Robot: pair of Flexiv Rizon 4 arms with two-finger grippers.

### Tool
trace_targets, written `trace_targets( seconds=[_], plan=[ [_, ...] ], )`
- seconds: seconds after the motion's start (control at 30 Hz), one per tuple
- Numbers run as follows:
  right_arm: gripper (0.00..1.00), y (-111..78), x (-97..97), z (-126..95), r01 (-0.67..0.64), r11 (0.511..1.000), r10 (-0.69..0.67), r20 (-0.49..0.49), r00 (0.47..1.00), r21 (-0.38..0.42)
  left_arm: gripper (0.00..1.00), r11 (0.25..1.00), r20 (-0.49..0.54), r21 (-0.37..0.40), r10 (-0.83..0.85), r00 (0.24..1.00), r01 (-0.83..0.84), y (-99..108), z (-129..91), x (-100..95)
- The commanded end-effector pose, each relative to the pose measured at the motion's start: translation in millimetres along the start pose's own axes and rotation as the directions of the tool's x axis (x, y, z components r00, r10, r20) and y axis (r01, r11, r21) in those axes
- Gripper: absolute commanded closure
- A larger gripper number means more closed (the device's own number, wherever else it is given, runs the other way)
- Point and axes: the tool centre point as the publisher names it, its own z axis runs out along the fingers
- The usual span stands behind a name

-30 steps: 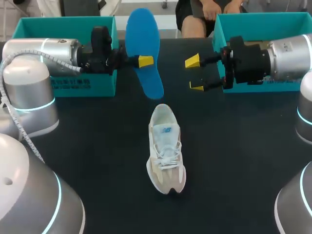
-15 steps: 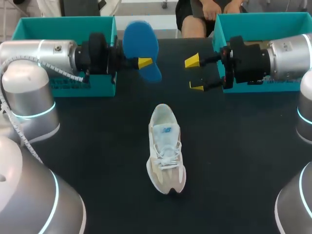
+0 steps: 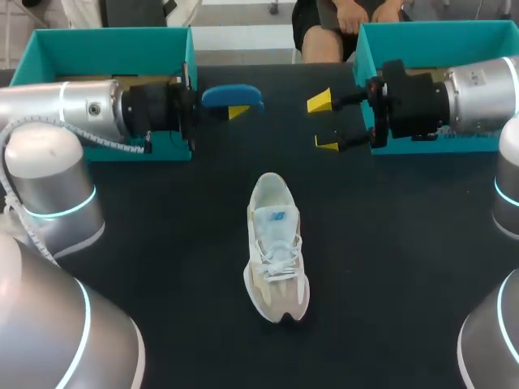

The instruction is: Take the shoe out of the shoebox, open the shoe tongue, remove and reinsert the insole, then place the shoe into the shoebox

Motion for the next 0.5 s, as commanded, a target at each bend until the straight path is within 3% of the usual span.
trace_targets(
  seconds=[0.03,0.2,0.37,0.5],
  plan=[
    [0.0,-0.4,-0.1,1.4,0.0,1.0,0.0,0.001,1.0,-0.002,1.0,0.924,0.072,0.053,0.374,0.925,-0.378,11.8,-2.1,4.5],
    [0.0,-0.4,-0.1,1.4,0.0,1.0,0.0,0.001,1.0,-0.002,1.0,0.776,0.084,0.041,0.625,0.776,-0.63,18.9,-3.7,2.7],
    [0.0,-0.4,-0.1,1.4,0.0,1.0,0.0,0.001,1.0,-0.002,1.0,0.642,0.086,0.038,0.761,0.643,-0.766,24.3,-4.5,0.3],
    [0.0,-0.4,-0.1,1.4,0.0,1.0,0.0,0.001,1.0,-0.002,1.0,0.613,0.077,0.032,0.786,0.613,-0.79,24.7,-4.5,0.2]
  ],
)
